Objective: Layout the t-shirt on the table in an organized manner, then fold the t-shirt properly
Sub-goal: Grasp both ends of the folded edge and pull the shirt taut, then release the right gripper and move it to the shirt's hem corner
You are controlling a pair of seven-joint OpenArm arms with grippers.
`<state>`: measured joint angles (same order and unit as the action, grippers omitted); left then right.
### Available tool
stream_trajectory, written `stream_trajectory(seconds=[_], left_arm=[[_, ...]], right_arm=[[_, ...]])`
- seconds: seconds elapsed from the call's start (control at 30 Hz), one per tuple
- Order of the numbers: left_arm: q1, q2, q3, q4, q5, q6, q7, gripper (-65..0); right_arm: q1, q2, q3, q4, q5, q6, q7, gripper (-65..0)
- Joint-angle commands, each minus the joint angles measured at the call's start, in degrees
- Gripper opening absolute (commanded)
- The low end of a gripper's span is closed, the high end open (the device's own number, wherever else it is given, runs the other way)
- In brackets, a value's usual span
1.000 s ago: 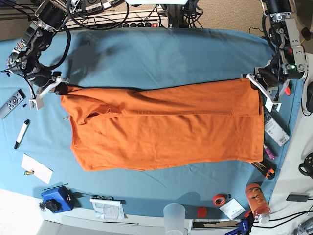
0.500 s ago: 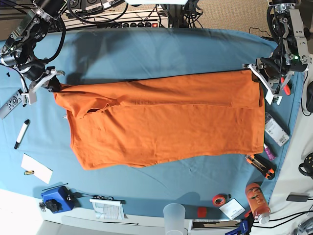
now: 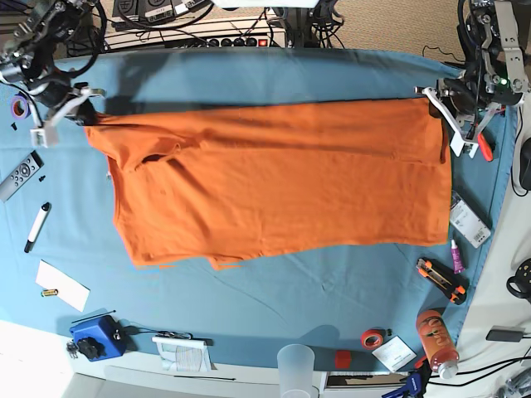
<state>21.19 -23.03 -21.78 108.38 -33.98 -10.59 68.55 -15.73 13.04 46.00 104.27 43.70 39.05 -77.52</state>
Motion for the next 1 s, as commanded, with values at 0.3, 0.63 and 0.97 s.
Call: stream_trajectory(seconds=[0.3, 0.63, 0.97], left_arm=[[1.4, -0.8, -0.3, 0.7, 0.5, 0.0, 1.0, -65.0], [1.9, -0.8, -0.3, 1.2, 0.5, 0.0, 3.3, -47.8], [2.6, -0.8, -0.3, 15.8, 14.0, 0.3, -0.7, -42.3]], right_arm=[[0.2, 1.1, 2.3, 1.0, 1.9, 1.0, -0.4, -65.0], [0.2, 2.1, 2.3, 1.0, 2.0, 1.0, -2.5, -52.7], [1.1, 12.7, 2.5, 1.0, 6.5, -0.2, 1.6, -47.5]])
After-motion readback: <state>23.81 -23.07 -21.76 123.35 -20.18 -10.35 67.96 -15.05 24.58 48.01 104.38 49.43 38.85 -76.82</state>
